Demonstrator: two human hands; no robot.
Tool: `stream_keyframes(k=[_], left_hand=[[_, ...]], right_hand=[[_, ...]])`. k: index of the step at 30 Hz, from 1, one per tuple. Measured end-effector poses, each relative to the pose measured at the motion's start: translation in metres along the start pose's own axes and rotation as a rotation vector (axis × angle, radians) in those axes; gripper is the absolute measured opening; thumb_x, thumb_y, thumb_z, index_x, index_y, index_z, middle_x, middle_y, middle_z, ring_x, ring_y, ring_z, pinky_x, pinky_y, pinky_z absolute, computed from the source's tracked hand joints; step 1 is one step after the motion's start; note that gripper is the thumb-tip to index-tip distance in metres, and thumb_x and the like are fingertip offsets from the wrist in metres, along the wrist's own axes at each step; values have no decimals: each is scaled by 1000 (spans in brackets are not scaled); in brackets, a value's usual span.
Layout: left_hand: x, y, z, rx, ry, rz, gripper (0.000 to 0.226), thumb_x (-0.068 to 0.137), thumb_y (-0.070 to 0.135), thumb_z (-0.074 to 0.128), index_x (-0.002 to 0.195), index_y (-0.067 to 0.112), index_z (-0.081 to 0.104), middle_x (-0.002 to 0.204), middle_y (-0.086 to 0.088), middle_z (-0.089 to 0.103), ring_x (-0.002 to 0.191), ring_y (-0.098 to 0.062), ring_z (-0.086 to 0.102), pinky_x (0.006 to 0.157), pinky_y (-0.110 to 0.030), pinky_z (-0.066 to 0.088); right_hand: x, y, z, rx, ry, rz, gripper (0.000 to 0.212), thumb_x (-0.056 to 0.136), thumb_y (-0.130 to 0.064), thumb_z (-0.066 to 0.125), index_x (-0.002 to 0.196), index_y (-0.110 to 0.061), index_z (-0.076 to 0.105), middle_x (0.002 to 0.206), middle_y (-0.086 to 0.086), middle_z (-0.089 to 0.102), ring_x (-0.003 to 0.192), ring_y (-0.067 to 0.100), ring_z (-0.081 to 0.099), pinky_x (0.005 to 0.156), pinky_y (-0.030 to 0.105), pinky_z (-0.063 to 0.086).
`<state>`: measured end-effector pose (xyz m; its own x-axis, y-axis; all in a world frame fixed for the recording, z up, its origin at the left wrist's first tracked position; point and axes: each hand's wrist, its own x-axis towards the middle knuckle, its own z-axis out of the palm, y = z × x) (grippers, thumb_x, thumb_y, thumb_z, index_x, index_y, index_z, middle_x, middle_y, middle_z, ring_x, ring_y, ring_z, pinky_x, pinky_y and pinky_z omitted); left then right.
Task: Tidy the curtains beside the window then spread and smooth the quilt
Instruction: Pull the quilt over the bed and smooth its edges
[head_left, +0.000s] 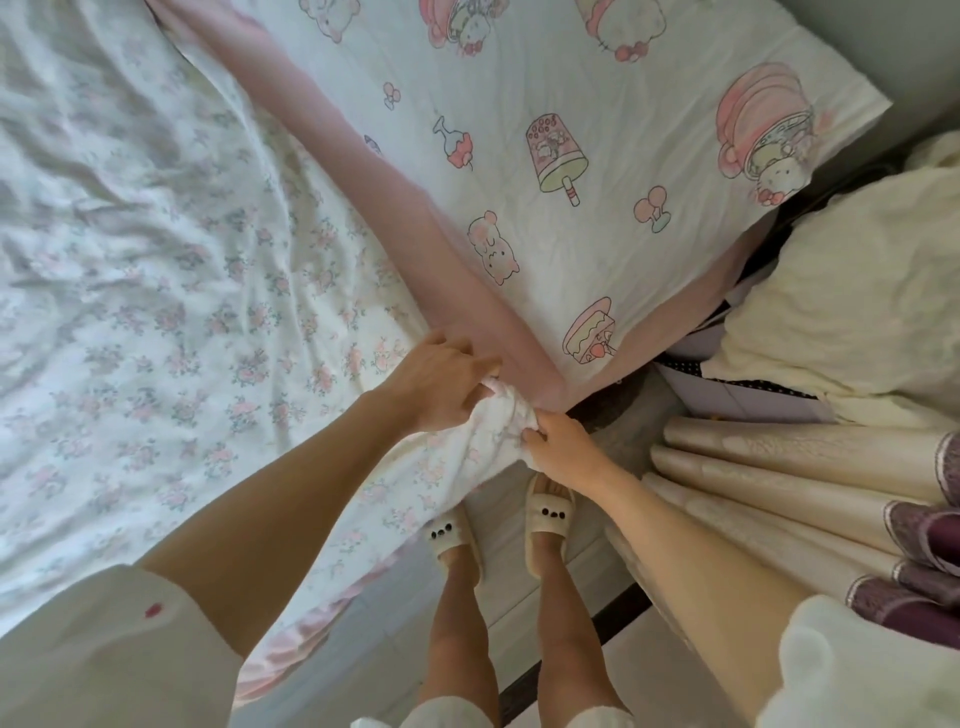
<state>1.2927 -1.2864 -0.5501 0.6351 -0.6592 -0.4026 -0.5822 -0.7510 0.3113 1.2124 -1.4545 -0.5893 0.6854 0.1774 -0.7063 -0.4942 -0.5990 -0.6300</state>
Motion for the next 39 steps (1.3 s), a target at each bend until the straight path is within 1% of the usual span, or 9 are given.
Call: stream_keyframes(k=[5,9,13,19,22,27,32,35,39], left_hand=[[14,16,11,-3,-150,-75,22,96,28,39,109,17,53,93,0,70,87,-21,62,98,-33,27],[40,36,29,-16,-238,-200,22,96,24,39,116,19,49,107,-3,66,105,-24,57,111,-45,16],[40,47,46,-102,-88,-267,45,96,21,39,141,21,31,152,-7,28,145,-27,9,112,-58,-4],[-7,13,62,-147,128,-526,51,96,26,37,144,23,21,157,-4,8,145,-27,-9,112,-56,-5],[-23,2,68,-137,192,-603,52,96,31,38,145,24,21,158,-6,6,145,-28,-8,112,-57,-3],[-40,-5,79,-207,244,-737,55,94,34,43,145,24,23,158,-5,5,145,-28,-6,111,-60,0],[-63,-17,89,-286,229,-784,59,94,29,45,146,21,19,158,-3,5,145,-24,-6,114,-59,6],[-72,-21,91,-292,210,-744,59,95,26,44,147,20,17,158,-4,5,146,-22,-6,116,-55,6],[-74,-21,84,-348,231,-731,59,94,26,46,146,20,20,158,-5,9,146,-24,-3,116,-55,8]], right_hand=[[-9,36,-32,548,-377,281,20,97,-13,42,98,-8,61,78,4,64,60,11,60,49,22,47],[0,60,-41,288,-153,375,20,95,-18,46,94,-9,64,81,6,63,65,17,59,55,27,48],[13,65,-20,136,29,408,23,94,-15,43,104,-7,62,86,1,57,72,13,50,61,27,39],[15,57,-1,-117,235,486,33,90,-16,41,119,-9,53,123,16,51,110,35,51,90,41,46],[8,40,8,-150,472,245,34,89,-12,42,122,-11,50,125,14,49,109,32,51,85,37,44],[21,0,35,-123,299,-128,40,93,-8,36,132,-12,43,135,7,46,125,22,41,95,26,35],[45,-14,58,63,226,156,63,90,-17,46,145,-11,16,150,12,26,139,29,22,114,44,23],[48,-9,60,60,133,188,57,88,-24,51,138,-8,30,141,11,41,130,28,37,106,49,35],[38,-18,60,304,44,57,16,81,-13,54,95,-19,60,92,-2,62,89,14,57,73,26,47]])
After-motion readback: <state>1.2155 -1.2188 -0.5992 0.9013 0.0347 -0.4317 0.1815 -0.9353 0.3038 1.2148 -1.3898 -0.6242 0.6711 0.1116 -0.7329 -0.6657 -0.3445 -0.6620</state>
